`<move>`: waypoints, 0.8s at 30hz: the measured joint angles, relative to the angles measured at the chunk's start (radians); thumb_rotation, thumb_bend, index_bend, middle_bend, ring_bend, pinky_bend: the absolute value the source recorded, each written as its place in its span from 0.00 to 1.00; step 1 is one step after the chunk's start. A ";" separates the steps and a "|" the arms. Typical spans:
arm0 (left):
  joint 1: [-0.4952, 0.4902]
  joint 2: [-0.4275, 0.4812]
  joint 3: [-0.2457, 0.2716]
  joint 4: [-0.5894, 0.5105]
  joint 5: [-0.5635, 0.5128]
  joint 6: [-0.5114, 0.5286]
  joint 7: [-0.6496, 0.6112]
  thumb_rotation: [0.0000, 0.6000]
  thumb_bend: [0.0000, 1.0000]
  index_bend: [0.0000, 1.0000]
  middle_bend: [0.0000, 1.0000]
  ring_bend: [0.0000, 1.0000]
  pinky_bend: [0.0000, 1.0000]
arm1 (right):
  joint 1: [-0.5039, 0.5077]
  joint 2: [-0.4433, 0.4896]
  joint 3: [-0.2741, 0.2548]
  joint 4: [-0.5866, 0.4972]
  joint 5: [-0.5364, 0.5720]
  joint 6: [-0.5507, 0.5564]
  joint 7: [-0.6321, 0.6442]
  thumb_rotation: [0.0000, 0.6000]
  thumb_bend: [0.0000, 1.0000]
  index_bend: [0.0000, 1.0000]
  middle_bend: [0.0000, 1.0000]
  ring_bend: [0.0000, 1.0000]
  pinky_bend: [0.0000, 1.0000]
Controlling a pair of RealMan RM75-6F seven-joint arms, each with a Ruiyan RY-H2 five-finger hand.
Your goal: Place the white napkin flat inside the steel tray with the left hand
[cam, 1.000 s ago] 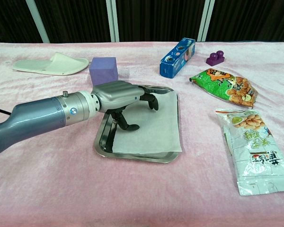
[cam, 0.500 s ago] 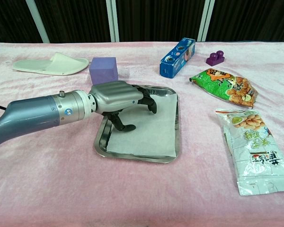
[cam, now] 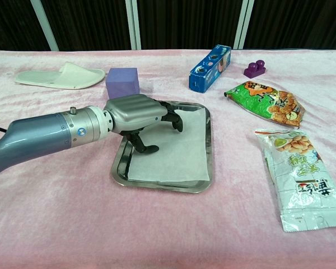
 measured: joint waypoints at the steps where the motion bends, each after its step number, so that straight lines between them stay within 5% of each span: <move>1: 0.001 0.003 -0.004 -0.008 -0.007 -0.005 0.012 1.00 0.20 0.24 0.23 0.09 0.18 | 0.000 0.000 0.000 0.000 0.000 0.000 0.000 1.00 0.39 0.00 0.00 0.09 0.15; 10: 0.000 0.032 -0.015 -0.050 -0.020 -0.018 0.041 1.00 0.20 0.25 0.24 0.09 0.16 | 0.000 -0.001 0.000 -0.001 0.001 0.001 -0.002 1.00 0.39 0.00 0.00 0.09 0.15; 24: -0.019 0.044 0.044 -0.003 0.084 0.033 -0.050 1.00 0.20 0.25 0.24 0.09 0.16 | 0.001 0.000 0.001 -0.002 0.006 -0.002 -0.001 1.00 0.39 0.00 0.00 0.09 0.15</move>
